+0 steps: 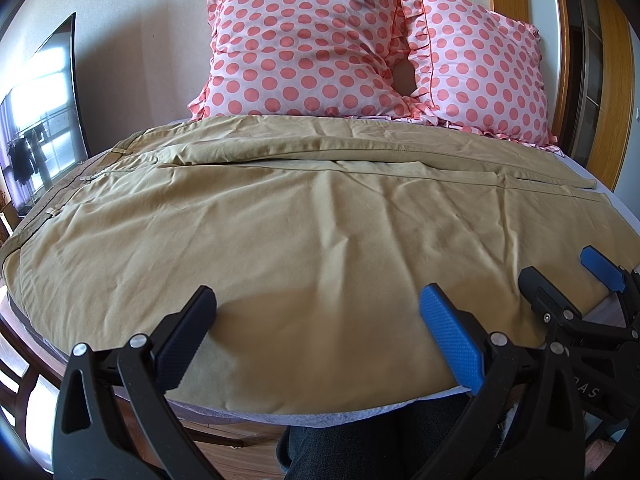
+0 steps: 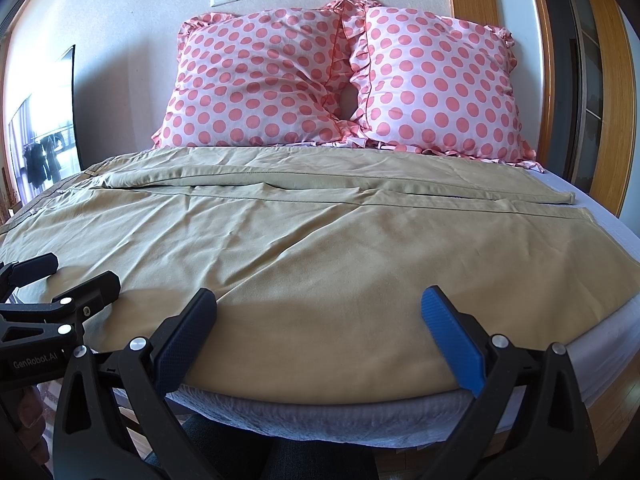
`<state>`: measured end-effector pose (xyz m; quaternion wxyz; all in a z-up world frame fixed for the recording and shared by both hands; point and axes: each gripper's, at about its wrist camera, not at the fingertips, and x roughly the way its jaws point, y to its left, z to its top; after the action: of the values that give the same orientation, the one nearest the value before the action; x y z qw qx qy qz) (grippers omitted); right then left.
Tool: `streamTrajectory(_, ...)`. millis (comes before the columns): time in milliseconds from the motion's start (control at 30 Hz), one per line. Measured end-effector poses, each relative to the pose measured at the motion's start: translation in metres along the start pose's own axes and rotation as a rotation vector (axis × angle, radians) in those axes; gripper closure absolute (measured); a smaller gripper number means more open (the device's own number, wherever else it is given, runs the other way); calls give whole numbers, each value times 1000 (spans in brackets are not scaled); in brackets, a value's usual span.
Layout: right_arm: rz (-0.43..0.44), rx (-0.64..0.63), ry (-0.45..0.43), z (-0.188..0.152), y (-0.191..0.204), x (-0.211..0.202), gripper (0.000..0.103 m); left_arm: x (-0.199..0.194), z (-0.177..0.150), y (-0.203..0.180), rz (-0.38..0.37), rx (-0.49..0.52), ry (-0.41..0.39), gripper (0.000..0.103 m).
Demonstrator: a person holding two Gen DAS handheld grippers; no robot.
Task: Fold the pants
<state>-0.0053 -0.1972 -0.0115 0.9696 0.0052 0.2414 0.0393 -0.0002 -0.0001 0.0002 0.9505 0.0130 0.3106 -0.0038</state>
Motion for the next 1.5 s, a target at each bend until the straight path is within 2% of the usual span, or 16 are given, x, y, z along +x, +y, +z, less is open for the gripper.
streamTrajectory(400, 9, -7, -3, -4, -7, 4, 1, 0, 0, 0, 0, 0, 2, 2)
streamTrajectory(467, 35, -21, 17, 3, -5, 7, 1, 0, 0, 0, -1, 3, 5, 2)
streamTrajectory(533, 21, -29, 27, 14, -15, 4, 1, -2, 1, -2, -13, 6, 23, 2)
streamTrajectory(600, -8, -13, -35, 41, -40, 0, 1, -1, 6, 4, -38, -5, 39, 2)
streamTrajectory(700, -55, 60, -84, 85, -90, 1, 1, -3, 17, 23, -78, -85, 6, 2)
streamTrajectory(767, -89, 121, -50, 118, -126, 22, 1, -5, 25, 37, -112, -173, -27, 2)
streamTrajectory(833, -176, 165, 33, 151, -160, 58, 1, -5, 30, 47, -132, -229, -44, 2)
streamTrajectory(900, -289, 200, 90, 173, -192, 95, 1, -3, 36, 51, -112, -221, -49, 2)
streamTrajectory(967, -372, 275, 134, 189, -228, 132, 1, -4, 39, 50, -74, -170, -71, 2)
streamTrajectory(1100, -449, 509, 286, 199, -290, 205, 24, -5, 43, 53, -72, -112, -112, 2)
streamTrajectory(1167, -491, 592, 332, 199, -310, 235, 27, -2, 46, 57, -91, -118, -118, 2)
streamTrajectory(1367, -649, 631, 389, 197, -337, 297, 29, 9, 55, 67, -111, -130, -114, 2)
streamTrajectory(1400, -674, 631, 418, 191, -340, 305, 33, 12, 57, 68, -109, -129, -107, 2)
streamTrajectory(1433, -699, 616, 408, 188, -339, 307, 35, 14, 57, 68, -106, -128, -98, 2)
streamTrajectory(1500, -713, 606, 374, 186, -340, 303, 64, 19, 59, 69, -107, -133, -84, 2)
